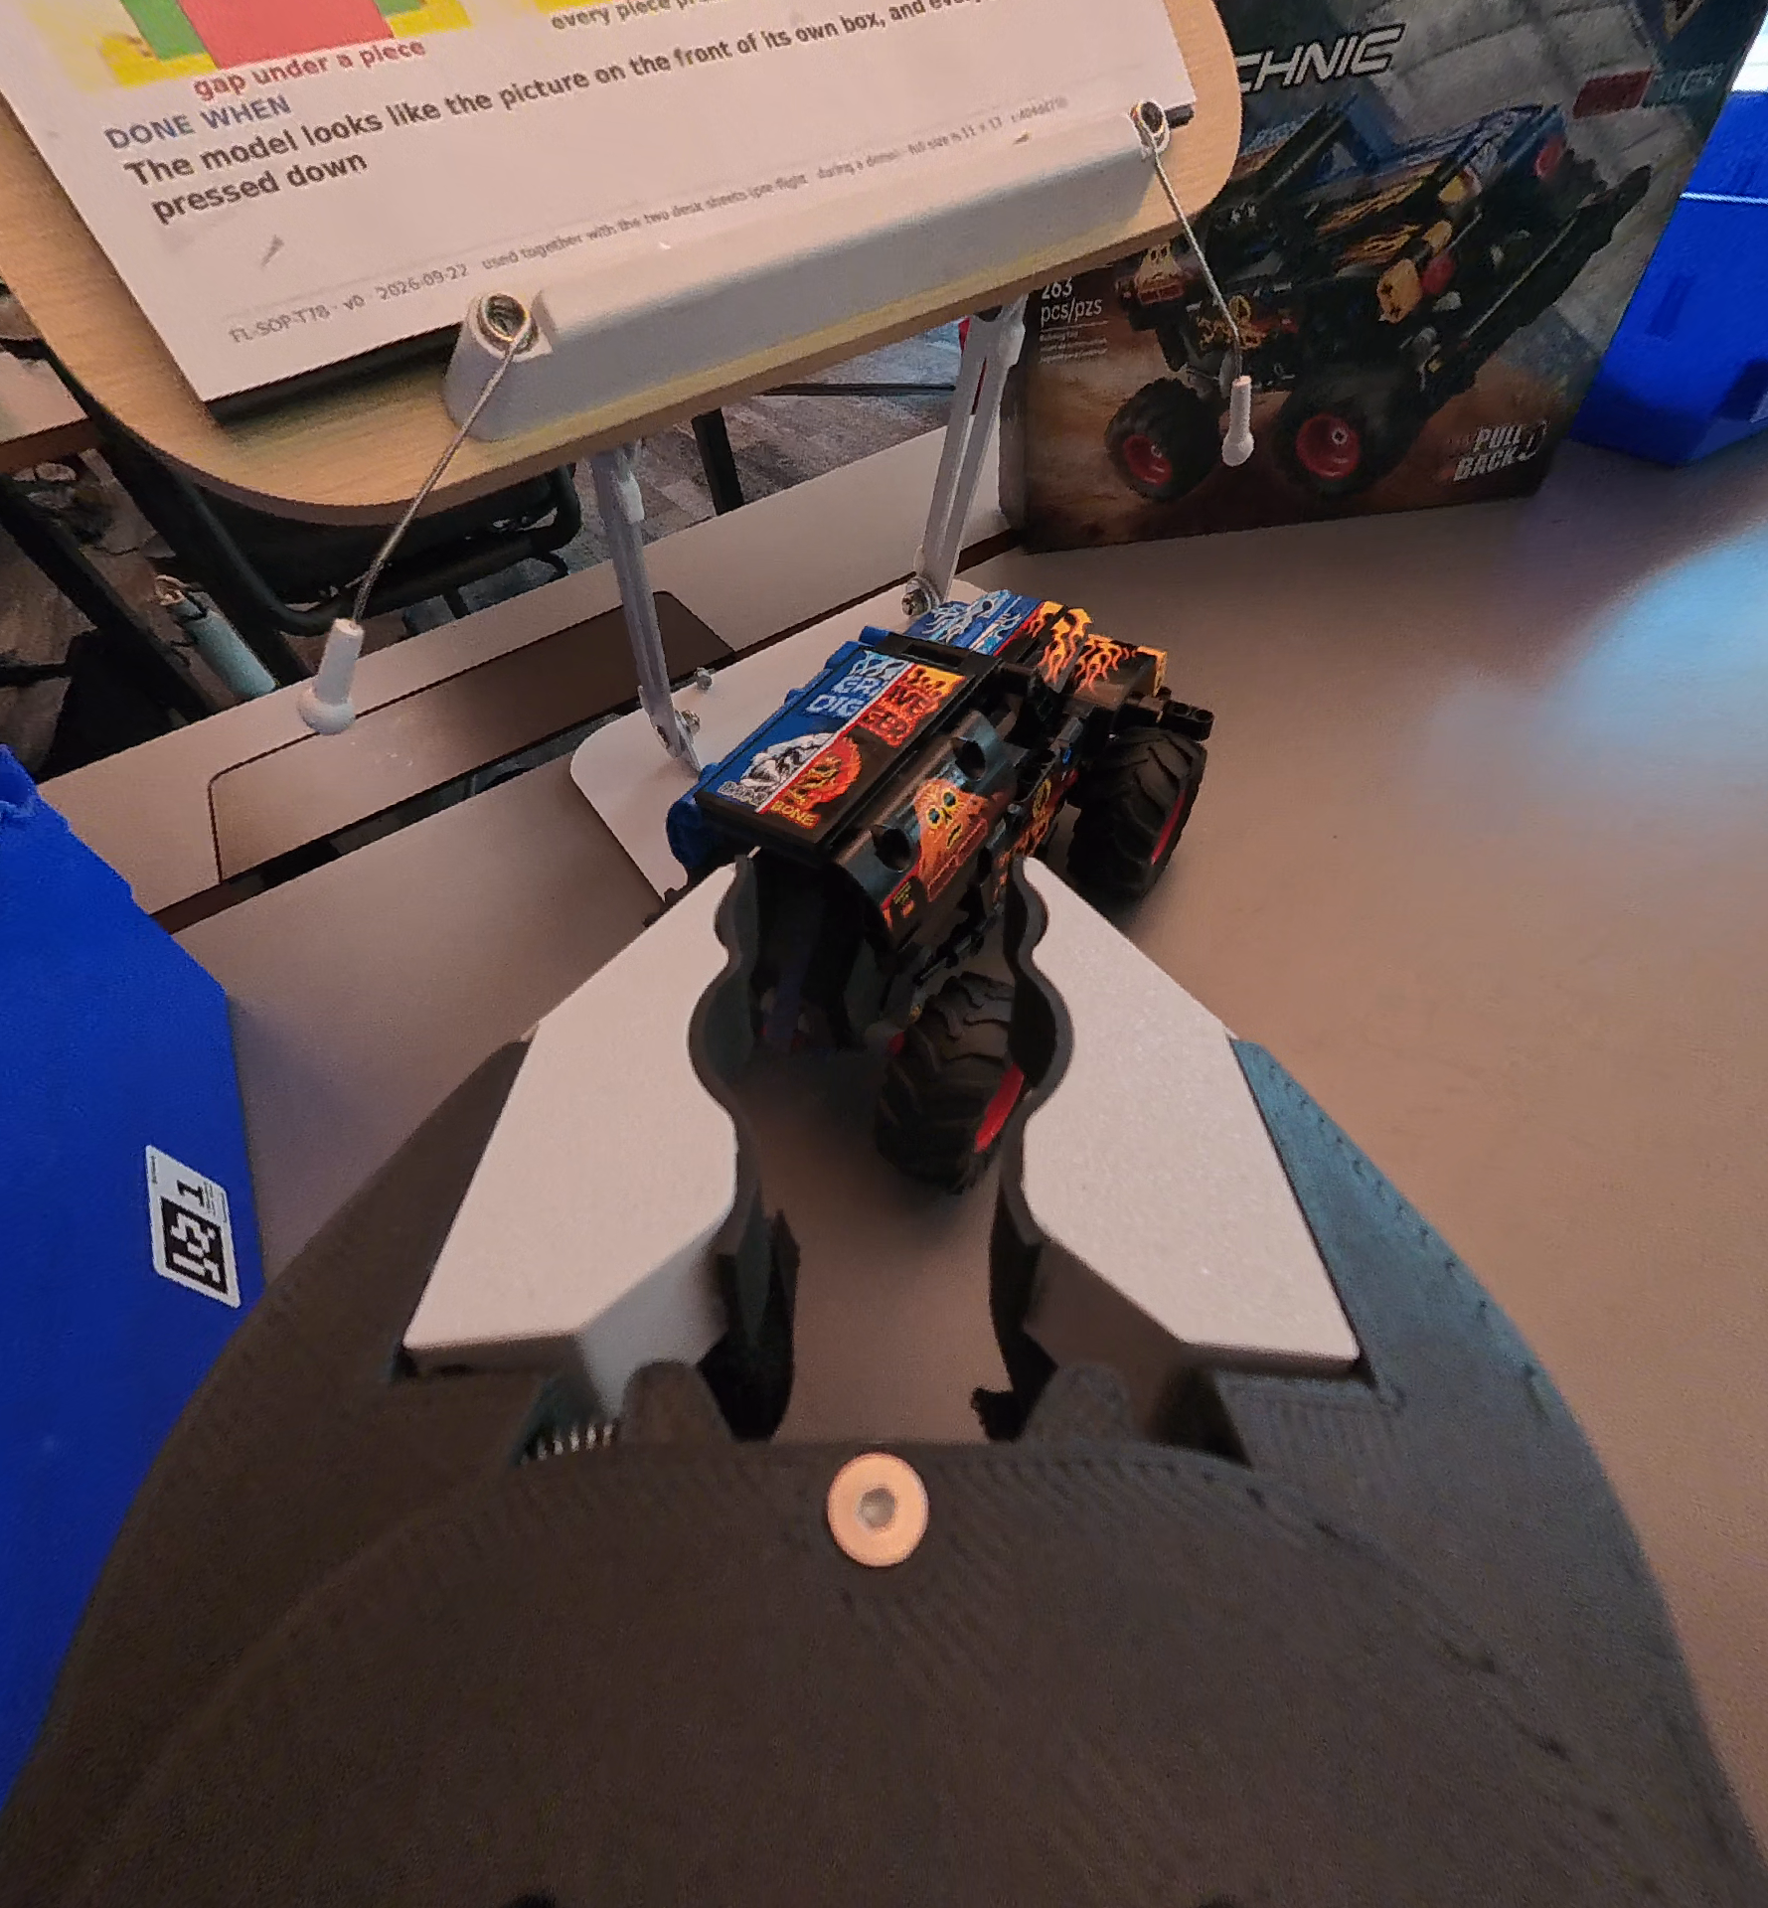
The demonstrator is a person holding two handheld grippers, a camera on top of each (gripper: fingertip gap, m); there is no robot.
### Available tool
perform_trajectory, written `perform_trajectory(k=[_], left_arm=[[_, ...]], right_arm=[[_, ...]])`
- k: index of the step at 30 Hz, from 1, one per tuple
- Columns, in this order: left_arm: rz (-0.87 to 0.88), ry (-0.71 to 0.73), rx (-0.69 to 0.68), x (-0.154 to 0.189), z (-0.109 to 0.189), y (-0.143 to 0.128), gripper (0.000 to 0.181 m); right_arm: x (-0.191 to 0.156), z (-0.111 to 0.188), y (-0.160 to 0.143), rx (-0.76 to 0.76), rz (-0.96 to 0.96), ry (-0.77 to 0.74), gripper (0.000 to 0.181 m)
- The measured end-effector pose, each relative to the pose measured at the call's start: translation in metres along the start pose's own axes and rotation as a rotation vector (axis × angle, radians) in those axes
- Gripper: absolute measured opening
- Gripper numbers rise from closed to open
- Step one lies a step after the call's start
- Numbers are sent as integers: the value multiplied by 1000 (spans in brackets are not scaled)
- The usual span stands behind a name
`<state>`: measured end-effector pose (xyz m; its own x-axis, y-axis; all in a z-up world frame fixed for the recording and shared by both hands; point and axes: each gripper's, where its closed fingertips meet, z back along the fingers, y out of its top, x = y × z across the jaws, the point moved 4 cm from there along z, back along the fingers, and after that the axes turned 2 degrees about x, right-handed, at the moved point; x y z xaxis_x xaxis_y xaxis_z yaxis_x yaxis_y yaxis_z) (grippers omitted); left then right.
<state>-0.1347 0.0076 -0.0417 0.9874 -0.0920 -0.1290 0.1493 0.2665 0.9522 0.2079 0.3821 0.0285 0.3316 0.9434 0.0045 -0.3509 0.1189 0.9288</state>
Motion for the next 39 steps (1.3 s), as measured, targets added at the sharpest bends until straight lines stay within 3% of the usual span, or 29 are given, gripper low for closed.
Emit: perform_trajectory(k=[4, 11, 19, 27, 34, 39], left_arm=[[3, -3, 3, 0, 0, 0, 46], [3, 0, 14, 0, 2, 2, 46], [-34, 5, 58, 4, 7, 13, 44], [-75, -44, 134, 25, 11, 34, 46], [-74, -312, 187, 95, 0, 71, 74], [-156, -534, 58, 161, -27, 70, 101]], right_arm=[[-6, -7, -6, -28, 37, -17, 95], [-25, 2, -8, -48, 7, -44, 94], [-59, 64, -8, -7, 9, -136, 92], [-104, 131, -29, 39, -22, -128, 92], [-154, 172, -49, 86, 25, 14, 92], [-184, 177, -73, 57, 102, 174, 93]])
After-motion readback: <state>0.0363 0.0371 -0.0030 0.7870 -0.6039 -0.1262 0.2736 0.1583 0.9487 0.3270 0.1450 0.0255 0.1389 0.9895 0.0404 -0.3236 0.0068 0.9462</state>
